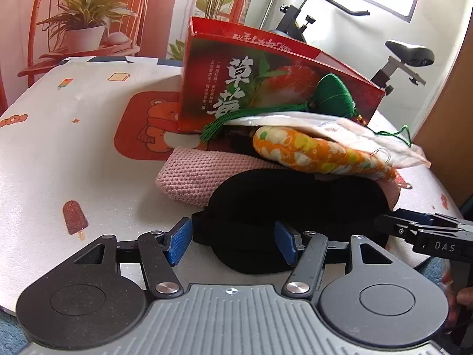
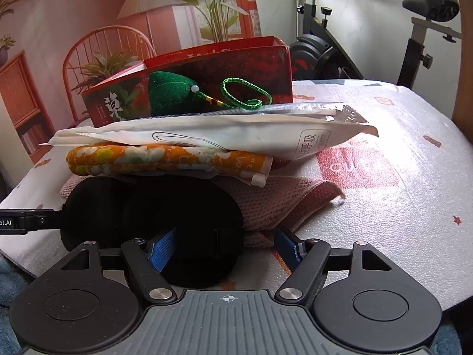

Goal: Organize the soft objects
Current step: 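Move the right tool back to the pile over the black eye mask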

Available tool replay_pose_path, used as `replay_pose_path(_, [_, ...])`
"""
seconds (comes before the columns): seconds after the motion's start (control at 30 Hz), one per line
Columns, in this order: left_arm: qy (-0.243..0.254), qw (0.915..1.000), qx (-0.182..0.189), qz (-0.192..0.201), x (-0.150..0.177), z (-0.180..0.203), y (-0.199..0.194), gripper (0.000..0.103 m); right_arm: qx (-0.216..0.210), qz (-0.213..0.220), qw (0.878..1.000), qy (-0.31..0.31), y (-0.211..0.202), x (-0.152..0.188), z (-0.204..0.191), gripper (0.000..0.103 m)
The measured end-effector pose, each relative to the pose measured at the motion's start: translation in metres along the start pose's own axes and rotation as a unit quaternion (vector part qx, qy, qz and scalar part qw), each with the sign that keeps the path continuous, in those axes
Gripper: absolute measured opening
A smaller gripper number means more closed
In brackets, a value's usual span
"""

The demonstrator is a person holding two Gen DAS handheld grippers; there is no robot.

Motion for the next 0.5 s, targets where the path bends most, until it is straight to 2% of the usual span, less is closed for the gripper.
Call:
replay_pose_path(0.27, [-0.005, 0.9999, -0.008, -0.011, 0.004, -0.001, 0.01, 0.064, -0.009, -0.005, 1.0, -0.007, 0.001, 0.002, -0.003, 0.068])
replay_pose_path(0.5, [0.035, 0.9991, -0.002, -0.021, 0.01, 0.014, 0.013, 0.063, -0.023, -0.015, 1.0, -0.013, 0.005, 0.004, -0.008, 0.067])
Point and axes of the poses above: each gripper's, at about its wrist camera, not at the fingertips, and y roughly the way its jaws point, z to its right, x to its underside, the point moved 10 cm from there along y, roughly the way its jaws point, and after that the axes turned 3 degrees about -x, right-handed, at the moved point
